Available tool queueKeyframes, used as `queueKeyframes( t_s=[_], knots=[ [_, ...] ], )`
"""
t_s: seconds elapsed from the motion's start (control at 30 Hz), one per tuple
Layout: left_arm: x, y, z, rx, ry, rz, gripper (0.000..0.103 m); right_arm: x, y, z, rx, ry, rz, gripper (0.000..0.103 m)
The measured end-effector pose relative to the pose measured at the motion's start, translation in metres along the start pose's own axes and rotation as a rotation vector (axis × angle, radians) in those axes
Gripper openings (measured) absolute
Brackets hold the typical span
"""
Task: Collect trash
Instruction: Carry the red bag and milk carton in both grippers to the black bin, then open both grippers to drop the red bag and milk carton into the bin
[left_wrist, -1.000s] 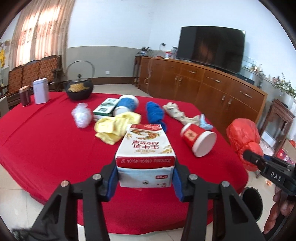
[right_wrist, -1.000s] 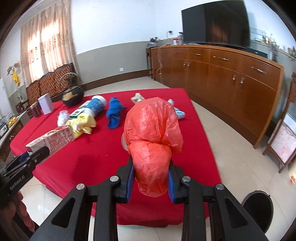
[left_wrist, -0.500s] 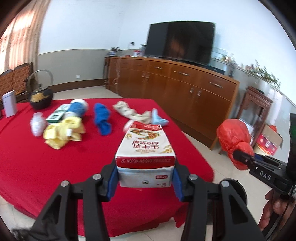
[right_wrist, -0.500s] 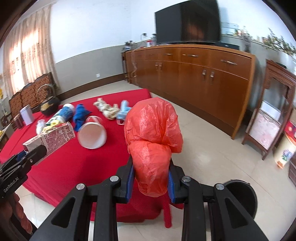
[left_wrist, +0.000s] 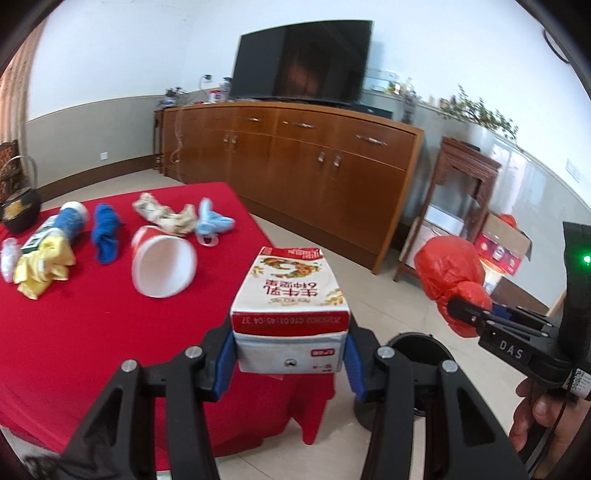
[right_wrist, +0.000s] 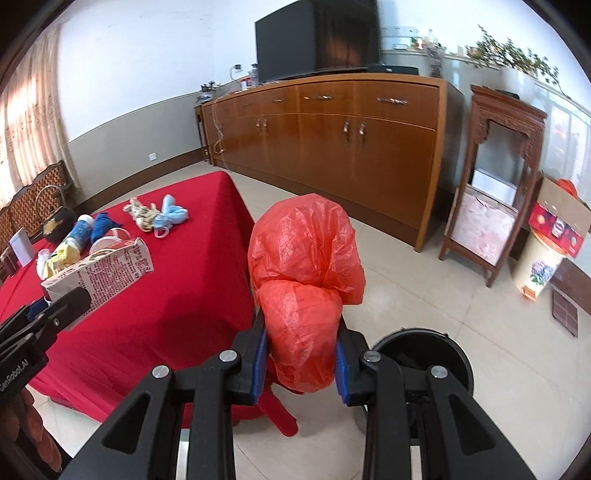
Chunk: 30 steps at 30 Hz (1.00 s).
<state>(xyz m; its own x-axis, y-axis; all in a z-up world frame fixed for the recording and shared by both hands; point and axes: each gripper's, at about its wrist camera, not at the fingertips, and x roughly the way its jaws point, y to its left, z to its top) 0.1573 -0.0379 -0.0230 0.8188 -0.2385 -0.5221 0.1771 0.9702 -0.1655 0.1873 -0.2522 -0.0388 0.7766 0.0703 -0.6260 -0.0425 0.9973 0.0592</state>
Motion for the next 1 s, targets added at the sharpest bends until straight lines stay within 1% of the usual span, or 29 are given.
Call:
queueKeyframes(
  t_s=[0.33, 0.5, 0.7, 0.8, 1.0],
  knots=[
    [0.036, -0.072, -0.011, 0.078, 0.069, -0.097, 0.05, 0.004, -0.067, -0.027, 0.052, 0.055, -0.048, 0.032],
    [0.053, -0.102, -0.016, 0.113, 0.107, -0.124, 0.05, 0.013, -0.099, -0.036, 0.076, 0.083, -0.064, 0.032],
    [0.08, -0.14, -0.031, 0.146, 0.174, -0.166, 0.05, 0.025, -0.14, -0.05, 0.081, 0.127, -0.085, 0.032],
    [0.093, -0.157, -0.04, 0.163, 0.204, -0.185, 0.05, 0.034, -0.161, -0.059, 0.082, 0.159, -0.084, 0.032],
    [0.123, -0.188, -0.063, 0.187, 0.277, -0.209, 0.05, 0.063, -0.202, -0.081, 0.051, 0.251, -0.041, 0.032]
  ],
)
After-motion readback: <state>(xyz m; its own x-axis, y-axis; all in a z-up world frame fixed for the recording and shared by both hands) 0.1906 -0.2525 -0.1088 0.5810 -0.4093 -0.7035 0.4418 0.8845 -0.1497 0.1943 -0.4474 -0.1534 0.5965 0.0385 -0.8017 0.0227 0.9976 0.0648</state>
